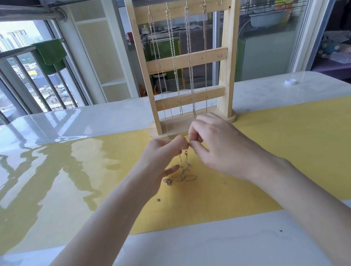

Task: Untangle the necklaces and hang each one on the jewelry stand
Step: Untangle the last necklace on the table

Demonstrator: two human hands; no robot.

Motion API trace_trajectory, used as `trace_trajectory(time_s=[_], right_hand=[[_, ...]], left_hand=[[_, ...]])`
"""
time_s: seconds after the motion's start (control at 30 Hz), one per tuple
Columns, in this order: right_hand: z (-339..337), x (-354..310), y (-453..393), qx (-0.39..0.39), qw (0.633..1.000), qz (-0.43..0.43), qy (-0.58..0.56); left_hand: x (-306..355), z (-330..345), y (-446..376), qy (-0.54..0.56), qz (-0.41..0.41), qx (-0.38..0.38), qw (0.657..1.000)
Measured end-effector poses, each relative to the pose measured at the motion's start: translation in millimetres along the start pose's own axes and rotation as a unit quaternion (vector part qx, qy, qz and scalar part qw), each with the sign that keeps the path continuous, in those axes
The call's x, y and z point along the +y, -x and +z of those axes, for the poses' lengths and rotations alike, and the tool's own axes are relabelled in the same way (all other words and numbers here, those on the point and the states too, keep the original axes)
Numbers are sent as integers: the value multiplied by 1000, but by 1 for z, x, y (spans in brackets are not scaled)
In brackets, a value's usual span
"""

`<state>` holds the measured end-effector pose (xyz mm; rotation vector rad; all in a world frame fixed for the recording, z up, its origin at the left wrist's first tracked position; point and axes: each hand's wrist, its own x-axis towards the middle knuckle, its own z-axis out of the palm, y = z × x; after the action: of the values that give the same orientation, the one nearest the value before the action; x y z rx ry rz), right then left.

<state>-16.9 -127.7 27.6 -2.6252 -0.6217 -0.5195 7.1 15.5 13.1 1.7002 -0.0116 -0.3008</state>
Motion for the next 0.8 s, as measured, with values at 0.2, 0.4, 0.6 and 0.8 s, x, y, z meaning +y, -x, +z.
trace_trajectory(time_s=[0.2,0.4,0.6,0.8], right_hand=[[-7,8,0,-39,967,101,-230],[-6,8,0,-51,936,153,-314],[1,5,1,-12,994,8,-111],[-11,11,-3,60,928,84,-359]], left_hand=[[-1,-7,-4,-4,56,-54,997],[2,0,0,-24,96,-3,995],[1,-3,-4,31,56,13,998],[8,-1,1,-28,179,46,982]])
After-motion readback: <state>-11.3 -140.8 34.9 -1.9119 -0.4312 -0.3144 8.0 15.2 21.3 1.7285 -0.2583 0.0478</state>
